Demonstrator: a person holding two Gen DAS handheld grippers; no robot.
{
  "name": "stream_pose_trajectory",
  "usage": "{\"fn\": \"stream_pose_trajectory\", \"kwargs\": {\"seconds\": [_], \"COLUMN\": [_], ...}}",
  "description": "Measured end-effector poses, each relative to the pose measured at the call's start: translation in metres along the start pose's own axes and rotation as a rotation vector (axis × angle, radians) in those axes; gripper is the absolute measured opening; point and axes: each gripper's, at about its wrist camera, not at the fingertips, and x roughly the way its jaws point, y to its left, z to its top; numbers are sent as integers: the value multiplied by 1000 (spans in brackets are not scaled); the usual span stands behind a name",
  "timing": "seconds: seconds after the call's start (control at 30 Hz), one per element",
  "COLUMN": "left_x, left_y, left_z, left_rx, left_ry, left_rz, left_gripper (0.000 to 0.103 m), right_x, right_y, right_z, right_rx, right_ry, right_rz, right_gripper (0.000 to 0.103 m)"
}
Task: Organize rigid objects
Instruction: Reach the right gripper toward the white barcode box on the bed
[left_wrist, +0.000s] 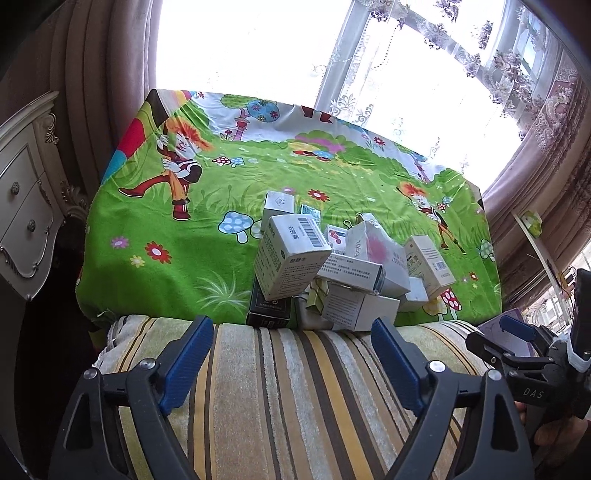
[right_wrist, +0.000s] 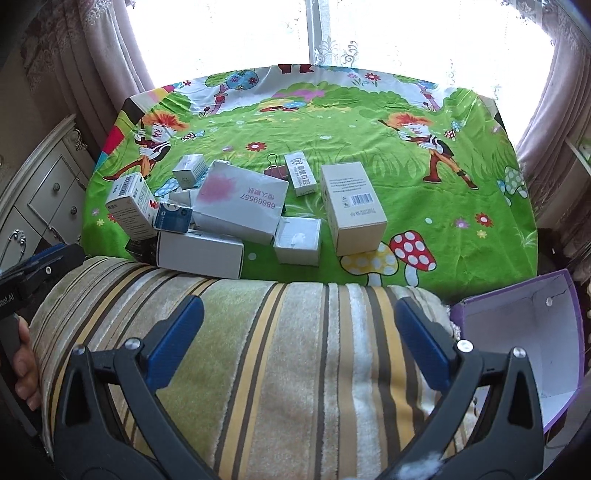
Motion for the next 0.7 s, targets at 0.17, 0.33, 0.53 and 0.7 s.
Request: {"fn": "stream_pose_trajectory", "kwargs": {"seconds": [0.17,0.33,0.53,0.7], "left_x": [14,30,46,59], "left_y": [-3,-11,-10,-4], "left_z": [20,33,44,49], "left_rx": [-28,-20,-29,-56], "left_ry": [4,22,24,55], "left_rz": [-7,24,82,74], "left_gripper": [88,88,88,83], "right_x": [10,21,46,71], "right_y": [-15,-22,-31,-38], "right_z": [13,31,50,63], "right_rx": [37,7,-27,-58], "right_ry": [7,1,33,64], "right_rz": [24,-14,-66,-112], "right_gripper": [103,103,103,103]}}
